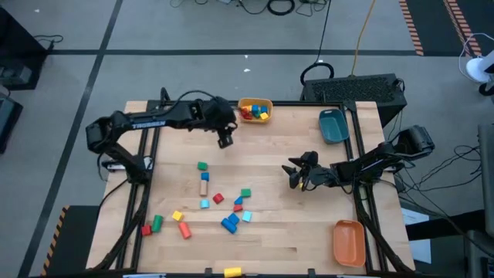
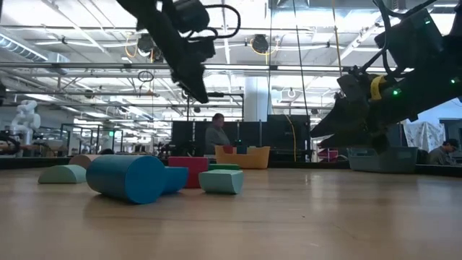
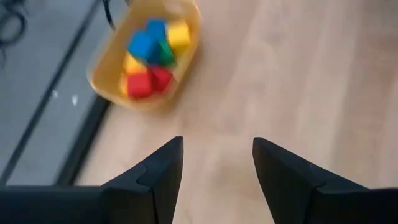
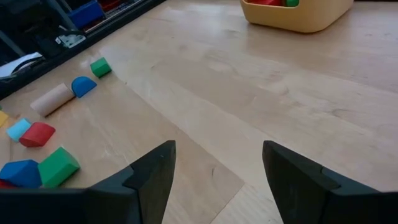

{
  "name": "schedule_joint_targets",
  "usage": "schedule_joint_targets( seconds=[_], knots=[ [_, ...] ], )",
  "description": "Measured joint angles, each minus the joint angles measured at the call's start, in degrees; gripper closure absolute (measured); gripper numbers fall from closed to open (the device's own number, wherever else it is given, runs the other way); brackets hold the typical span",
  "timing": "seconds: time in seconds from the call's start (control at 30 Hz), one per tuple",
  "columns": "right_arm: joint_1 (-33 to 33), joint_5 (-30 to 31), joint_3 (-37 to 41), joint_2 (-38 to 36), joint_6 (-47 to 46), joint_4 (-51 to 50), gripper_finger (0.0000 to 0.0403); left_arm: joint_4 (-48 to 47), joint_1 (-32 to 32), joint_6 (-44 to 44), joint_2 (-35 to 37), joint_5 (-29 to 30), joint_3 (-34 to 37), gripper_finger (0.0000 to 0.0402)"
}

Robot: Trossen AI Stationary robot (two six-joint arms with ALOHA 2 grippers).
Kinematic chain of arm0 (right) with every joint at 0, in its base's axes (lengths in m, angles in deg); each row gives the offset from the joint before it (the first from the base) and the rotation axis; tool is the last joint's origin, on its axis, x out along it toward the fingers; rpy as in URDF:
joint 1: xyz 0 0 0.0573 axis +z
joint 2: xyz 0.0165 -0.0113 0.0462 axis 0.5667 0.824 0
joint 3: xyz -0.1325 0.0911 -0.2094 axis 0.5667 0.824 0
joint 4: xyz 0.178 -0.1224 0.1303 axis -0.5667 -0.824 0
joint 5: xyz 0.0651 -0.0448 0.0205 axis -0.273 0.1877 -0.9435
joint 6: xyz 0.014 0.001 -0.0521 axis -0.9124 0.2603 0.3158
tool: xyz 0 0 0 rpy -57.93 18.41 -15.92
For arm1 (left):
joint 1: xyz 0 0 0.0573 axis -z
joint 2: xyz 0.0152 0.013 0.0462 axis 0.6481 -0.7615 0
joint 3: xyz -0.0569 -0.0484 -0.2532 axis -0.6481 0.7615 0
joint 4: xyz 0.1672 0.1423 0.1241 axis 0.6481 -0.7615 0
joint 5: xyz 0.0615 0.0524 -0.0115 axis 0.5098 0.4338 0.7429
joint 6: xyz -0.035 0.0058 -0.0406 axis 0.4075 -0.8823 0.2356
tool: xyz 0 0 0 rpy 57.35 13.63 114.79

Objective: Sort blocks by size
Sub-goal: Put the yellow square block into the yellow bin

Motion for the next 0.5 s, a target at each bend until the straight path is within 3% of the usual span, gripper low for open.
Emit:
schedule_joint_targets(
  seconds=[0.2,0.5],
  knots=[
    [0.0,0.0,0.0,0.0,0.6,-0.1,0.0174,-12.2,6.2,8.1,1.0,2.2,0.1,0.0205],
    [0.0,0.2,0.0,0.0,2.1,0.0,0.0174,-23.3,16.7,21.7,1.1,3.2,0.1,0.0205]
  ],
)
